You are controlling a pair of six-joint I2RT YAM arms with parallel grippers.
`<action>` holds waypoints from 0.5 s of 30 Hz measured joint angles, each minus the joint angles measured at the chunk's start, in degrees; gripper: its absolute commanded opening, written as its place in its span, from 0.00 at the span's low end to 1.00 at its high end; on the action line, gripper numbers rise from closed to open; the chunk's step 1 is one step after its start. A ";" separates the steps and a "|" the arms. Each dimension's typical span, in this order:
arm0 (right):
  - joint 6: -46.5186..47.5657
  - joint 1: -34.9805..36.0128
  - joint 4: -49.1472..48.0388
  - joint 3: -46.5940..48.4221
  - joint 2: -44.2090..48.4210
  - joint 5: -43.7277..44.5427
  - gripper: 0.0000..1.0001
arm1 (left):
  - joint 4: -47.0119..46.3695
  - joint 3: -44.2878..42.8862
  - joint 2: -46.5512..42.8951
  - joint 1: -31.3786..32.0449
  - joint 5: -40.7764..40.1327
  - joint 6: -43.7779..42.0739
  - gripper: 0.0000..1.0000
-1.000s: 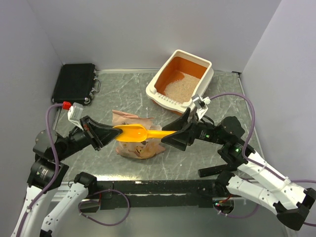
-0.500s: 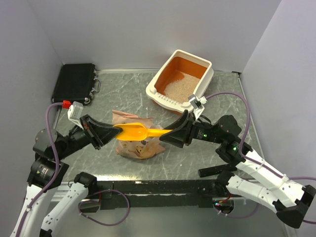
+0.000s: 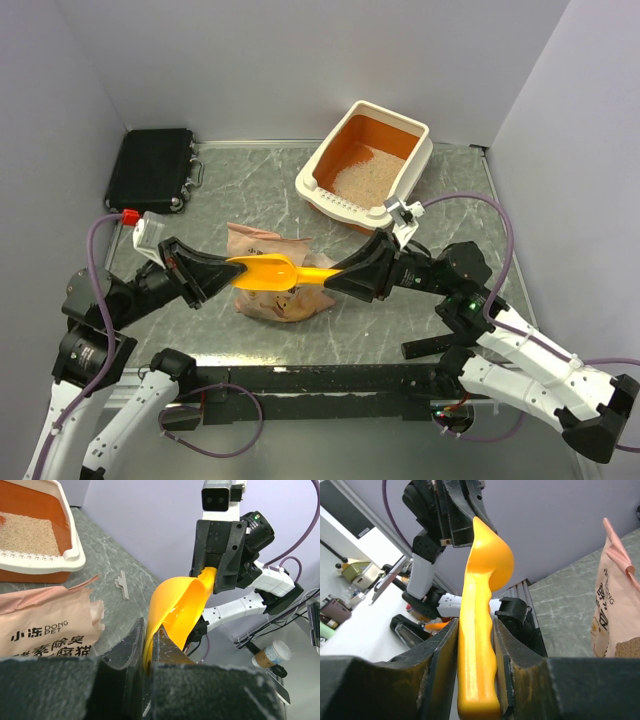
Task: Fill the litter box with clean litter
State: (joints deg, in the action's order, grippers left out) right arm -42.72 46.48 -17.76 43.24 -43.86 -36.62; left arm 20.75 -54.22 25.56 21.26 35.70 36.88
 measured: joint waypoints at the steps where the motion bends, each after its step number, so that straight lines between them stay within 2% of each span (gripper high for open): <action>1: -0.15 0.09 -0.52 -0.31 0.13 -0.11 0.24 | -0.11 0.22 -0.02 0.00 0.00 0.00 0.01; 2: -0.39 0.20 -0.81 -0.57 0.26 -0.28 0.19 | -0.28 0.50 -0.11 0.00 0.00 0.00 0.01; 4: -0.42 0.52 -1.20 -0.83 0.57 -0.07 0.00 | -0.79 1.27 -0.46 0.00 0.22 0.26 0.01; 5: -0.31 0.57 -1.51 -1.18 0.76 0.04 0.00 | -1.14 1.53 -0.61 0.00 0.35 0.28 0.03; 6: -0.31 0.61 -1.92 -1.70 0.98 0.20 0.00 | -1.33 1.70 -0.70 0.00 0.46 0.28 0.14; 7: -0.26 0.70 -2.19 -2.19 1.27 0.52 0.00 | -1.42 1.99 -0.74 0.04 0.50 0.24 0.36; 8: -0.24 0.83 -2.10 -2.49 1.55 0.79 0.00 | -1.40 2.23 -0.74 0.07 0.44 0.20 0.67; 10: 0.79 1.18 -0.68 -2.54 2.14 1.95 0.00 | -0.61 2.60 -0.72 0.09 -0.35 -0.85 0.73; 11: 1.46 1.31 0.39 -2.49 2.60 2.82 0.00 | 0.13 2.69 -0.72 0.09 -1.03 -1.36 0.81; 12: 2.38 1.38 2.32 -2.23 3.10 3.69 0.00 | 0.81 2.73 -0.72 0.09 -1.79 -1.75 0.85; 15: 5.49 1.38 9.51 -0.63 4.90 7.50 0.00 | 3.02 2.62 -0.35 0.09 -4.81 -3.93 0.92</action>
State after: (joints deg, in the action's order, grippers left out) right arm -37.23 47.86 -8.25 42.61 -38.96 -29.12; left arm 23.77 -51.59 25.21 21.34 30.89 32.95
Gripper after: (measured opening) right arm 0.353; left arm 0.861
